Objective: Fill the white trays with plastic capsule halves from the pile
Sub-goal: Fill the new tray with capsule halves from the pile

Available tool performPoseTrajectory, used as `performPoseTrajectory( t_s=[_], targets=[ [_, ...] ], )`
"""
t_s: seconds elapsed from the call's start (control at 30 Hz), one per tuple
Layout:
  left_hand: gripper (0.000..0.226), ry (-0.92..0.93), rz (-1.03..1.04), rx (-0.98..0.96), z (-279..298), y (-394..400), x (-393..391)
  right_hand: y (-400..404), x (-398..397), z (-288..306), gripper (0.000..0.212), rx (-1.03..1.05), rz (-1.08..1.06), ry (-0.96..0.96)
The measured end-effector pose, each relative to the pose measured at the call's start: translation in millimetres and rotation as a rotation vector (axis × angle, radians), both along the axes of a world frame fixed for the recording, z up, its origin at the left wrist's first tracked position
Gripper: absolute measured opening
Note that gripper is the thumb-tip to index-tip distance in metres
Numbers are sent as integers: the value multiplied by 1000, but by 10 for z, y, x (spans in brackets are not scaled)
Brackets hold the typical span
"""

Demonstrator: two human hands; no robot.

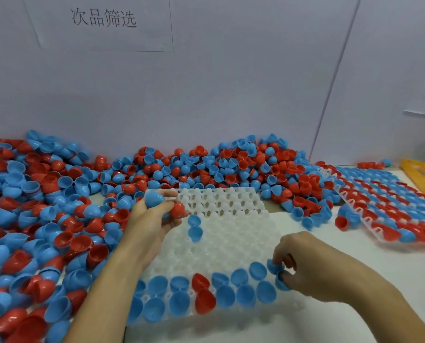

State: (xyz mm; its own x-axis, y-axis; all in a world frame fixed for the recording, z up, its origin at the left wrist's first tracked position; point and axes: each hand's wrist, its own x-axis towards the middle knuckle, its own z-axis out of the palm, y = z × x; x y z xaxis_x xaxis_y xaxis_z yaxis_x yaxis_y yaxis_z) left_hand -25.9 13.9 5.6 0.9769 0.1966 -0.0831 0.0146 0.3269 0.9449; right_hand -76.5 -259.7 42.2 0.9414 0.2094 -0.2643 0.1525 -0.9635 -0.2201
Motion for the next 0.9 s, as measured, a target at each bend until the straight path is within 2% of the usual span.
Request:
performPoseTrajectory(
  t_s=[0.23,0.47,0.63,0.77,0.9],
  targets=[
    [17,-15,-16,-3,-3,-29,-11,2,-52,-84,26,-8,-19,63],
    [17,-19,-16,-16,-8,-13,-5,-77,-82,9,20,15,3,46],
    [19,-28,-7,-40,-5,1,3,64,59,139,15,73,69,-126],
    [20,-26,4,-55,-5,16,4,561,393,98,20,167,189,-214],
    [18,-39,11,-57,-9,33,4,1039,762,-38,26,132,228,-264]
  ],
)
